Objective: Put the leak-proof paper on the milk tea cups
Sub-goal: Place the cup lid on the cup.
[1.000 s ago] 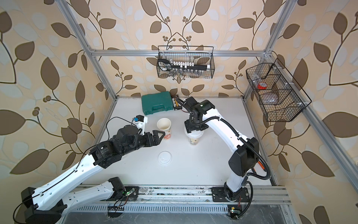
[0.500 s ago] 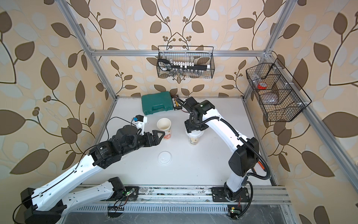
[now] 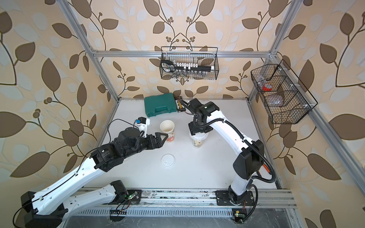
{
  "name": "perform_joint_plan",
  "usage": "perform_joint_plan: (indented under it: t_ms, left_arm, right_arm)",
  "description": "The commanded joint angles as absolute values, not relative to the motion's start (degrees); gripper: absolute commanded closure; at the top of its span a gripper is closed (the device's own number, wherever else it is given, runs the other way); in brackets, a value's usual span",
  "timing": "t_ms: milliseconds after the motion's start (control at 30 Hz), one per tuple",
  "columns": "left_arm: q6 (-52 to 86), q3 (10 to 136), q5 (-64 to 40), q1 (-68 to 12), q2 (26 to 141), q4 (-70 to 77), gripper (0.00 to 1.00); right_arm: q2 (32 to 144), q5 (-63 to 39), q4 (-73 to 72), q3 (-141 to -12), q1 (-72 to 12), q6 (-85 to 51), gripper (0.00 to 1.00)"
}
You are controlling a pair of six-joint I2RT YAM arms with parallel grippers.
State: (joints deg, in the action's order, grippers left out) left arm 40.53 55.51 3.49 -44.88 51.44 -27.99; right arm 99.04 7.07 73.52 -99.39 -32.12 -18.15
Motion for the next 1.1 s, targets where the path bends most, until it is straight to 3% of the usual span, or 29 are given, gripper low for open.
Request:
perform_joint_plan:
  t_ms: [0, 400, 800, 900, 1067]
  left_arm:
    - [39.7, 55.6, 4.2, -44.5, 50.5, -26.3, 0.01]
    - [39.8, 55.4, 4.0, -44.5, 50.4, -26.1, 0.01]
    - [39.2, 57.5, 0.9, -44.5, 53.1, -25.9, 0.01]
    - [39.0, 59.7, -1.6, -44.5, 55.7, -26.3, 0.01]
    - [39.0, 65.1, -7.6, -44.5, 62.5, -27.1, 0.07]
  right_arm:
    - [99.6, 7.2, 74.8, -101.0, -31.9, -18.0, 0.21]
    - [99.4, 6.7, 75.1, -102.3, -32.0, -18.4, 0.10]
    - [96.1, 6.1, 73.9, -104.5, -31.4, -19.7, 0.08]
    - [91.5, 3.4, 69.5, -100.3, -29.3, -20.8, 0.11]
    - [79.9, -5.6, 56.5, -86.9, -23.4, -22.4, 0.31]
